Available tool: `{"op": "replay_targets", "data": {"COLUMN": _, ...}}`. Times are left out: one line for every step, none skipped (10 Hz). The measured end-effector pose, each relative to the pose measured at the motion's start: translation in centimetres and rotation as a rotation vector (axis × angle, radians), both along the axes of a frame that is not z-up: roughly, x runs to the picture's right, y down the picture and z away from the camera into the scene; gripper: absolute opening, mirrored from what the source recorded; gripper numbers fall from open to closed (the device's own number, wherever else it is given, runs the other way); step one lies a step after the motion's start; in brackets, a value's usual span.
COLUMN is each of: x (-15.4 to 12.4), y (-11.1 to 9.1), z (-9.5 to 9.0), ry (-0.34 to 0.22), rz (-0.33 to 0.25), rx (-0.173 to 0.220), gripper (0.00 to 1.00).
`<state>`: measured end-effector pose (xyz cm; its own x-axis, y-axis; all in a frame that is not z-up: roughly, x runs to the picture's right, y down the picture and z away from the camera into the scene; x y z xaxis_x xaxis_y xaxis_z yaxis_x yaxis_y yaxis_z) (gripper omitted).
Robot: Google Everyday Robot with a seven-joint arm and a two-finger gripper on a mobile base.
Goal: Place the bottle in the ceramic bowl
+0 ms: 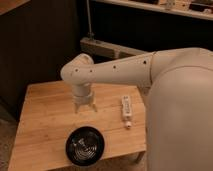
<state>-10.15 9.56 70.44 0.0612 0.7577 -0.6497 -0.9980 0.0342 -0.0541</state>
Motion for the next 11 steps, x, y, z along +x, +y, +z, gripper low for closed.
{"op": "replay_targets", "data": {"x": 0.0, "y": 0.0, "z": 0.0, "ry": 0.000, "rz": 0.000, "rx": 0.000, "gripper": 0.65}}
{"op": "replay_targets", "data": {"x": 0.0, "y": 0.0, "z": 0.0, "ry": 0.000, "rz": 0.000, "rx": 0.000, "gripper": 0.65}}
{"op": "replay_targets", "data": {"x": 0.0, "y": 0.0, "z": 0.0, "ry": 0.000, "rz": 0.000, "rx": 0.000, "gripper": 0.65}}
{"op": "replay_targets", "data": {"x": 0.0, "y": 0.0, "z": 0.0, "ry": 0.000, "rz": 0.000, "rx": 0.000, "gripper": 0.65}}
{"op": "replay_targets", "data": {"x": 0.0, "y": 0.0, "z": 0.0, "ry": 0.000, "rz": 0.000, "rx": 0.000, "gripper": 0.65}}
{"op": "replay_targets", "data": {"x": 0.0, "y": 0.0, "z": 0.0, "ry": 0.000, "rz": 0.000, "rx": 0.000, "gripper": 0.65}}
{"op": "replay_targets", "data": {"x": 0.1, "y": 0.0, "z": 0.0, "ry": 0.000, "rz": 0.001, "rx": 0.000, "gripper": 0.65}}
{"op": "replay_targets", "data": {"x": 0.5, "y": 0.0, "z": 0.2, "ry": -0.002, "rz": 0.018, "rx": 0.006, "gripper": 0.65}}
{"op": "replay_targets", "data": {"x": 1.6, "y": -0.3, "z": 0.6, "ry": -0.005, "rz": 0.040, "rx": 0.017, "gripper": 0.65}}
{"op": "replay_targets", "data": {"x": 2.7, "y": -0.8, "z": 1.2, "ry": -0.007, "rz": 0.058, "rx": 0.027, "gripper": 0.65}}
{"op": "replay_targets", "data": {"x": 4.2, "y": -1.3, "z": 1.8, "ry": -0.008, "rz": 0.081, "rx": 0.039, "gripper": 0.65}}
